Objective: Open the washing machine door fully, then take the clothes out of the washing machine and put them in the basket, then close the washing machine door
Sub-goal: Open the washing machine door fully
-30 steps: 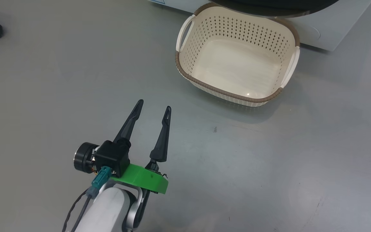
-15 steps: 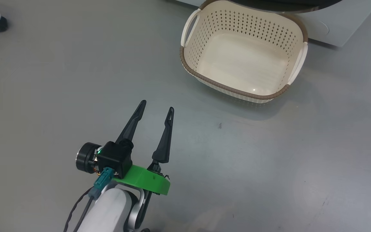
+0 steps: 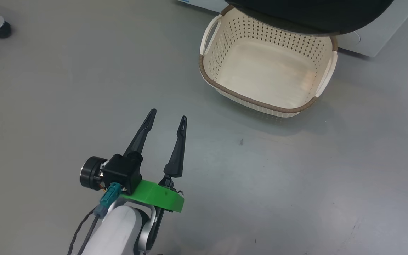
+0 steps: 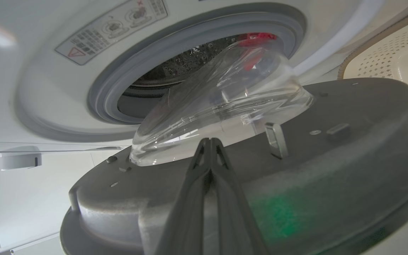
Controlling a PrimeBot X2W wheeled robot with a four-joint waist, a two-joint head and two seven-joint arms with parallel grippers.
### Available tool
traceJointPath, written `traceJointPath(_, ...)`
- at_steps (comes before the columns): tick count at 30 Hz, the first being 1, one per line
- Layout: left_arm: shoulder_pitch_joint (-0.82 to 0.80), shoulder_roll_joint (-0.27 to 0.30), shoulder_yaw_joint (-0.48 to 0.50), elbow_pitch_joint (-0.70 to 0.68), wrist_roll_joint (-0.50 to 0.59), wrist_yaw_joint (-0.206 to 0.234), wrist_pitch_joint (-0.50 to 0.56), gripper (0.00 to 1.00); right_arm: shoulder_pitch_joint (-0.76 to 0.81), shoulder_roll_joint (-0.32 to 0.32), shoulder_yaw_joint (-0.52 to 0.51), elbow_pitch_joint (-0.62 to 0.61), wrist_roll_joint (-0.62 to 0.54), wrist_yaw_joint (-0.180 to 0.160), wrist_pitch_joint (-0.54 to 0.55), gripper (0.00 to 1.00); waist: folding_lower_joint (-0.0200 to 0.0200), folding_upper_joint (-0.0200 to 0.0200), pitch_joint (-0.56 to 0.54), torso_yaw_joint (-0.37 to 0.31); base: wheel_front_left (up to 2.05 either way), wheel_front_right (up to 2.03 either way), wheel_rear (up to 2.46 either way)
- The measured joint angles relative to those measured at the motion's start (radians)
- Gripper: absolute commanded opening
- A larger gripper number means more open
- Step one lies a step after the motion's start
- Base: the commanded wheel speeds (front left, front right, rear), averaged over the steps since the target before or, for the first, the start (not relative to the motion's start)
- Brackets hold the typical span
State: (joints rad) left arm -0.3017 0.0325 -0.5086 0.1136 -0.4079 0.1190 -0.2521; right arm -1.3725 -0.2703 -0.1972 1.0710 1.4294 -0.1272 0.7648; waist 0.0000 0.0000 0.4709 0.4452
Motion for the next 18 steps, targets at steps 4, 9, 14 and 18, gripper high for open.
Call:
traceJointPath(4, 0.000, 0.000, -0.002, 0.000, 0.000, 0.000, 0.000, 1.00, 0.000, 0.001, -0.007, -0.005, 0.000, 0.000, -0.002, 0.00, 0.0000, 0.0000, -0.006, -0.007, 0.00, 0.00, 0.00)
traceJointPath(9, 0.000, 0.000, 0.005, 0.007, 0.002, 0.000, 0.000, 1.00, 0.004, -0.002, -0.029, -0.031, 0.000, 0.040, -0.053, 0.00, 0.0000, 0.0000, -0.014, -0.015, 0.00, 0.00, 0.00)
traceJointPath(14, 0.002, 0.000, 0.026, 0.008, 0.009, 0.000, 0.000, 1.00, 0.029, -0.015, -0.029, -0.064, -0.018, 0.116, -0.114, 0.00, 0.0000, 0.0000, -0.035, -0.027, 0.00, 0.00, 0.00)
traceJointPath(18, 0.005, 0.000, 0.037, 0.014, 0.014, 0.000, 0.000, 1.00, 0.073, -0.012, -0.020, -0.081, -0.031, 0.180, -0.136, 0.00, 0.0000, 0.0000, -0.053, -0.037, 0.00, 0.00, 0.00)
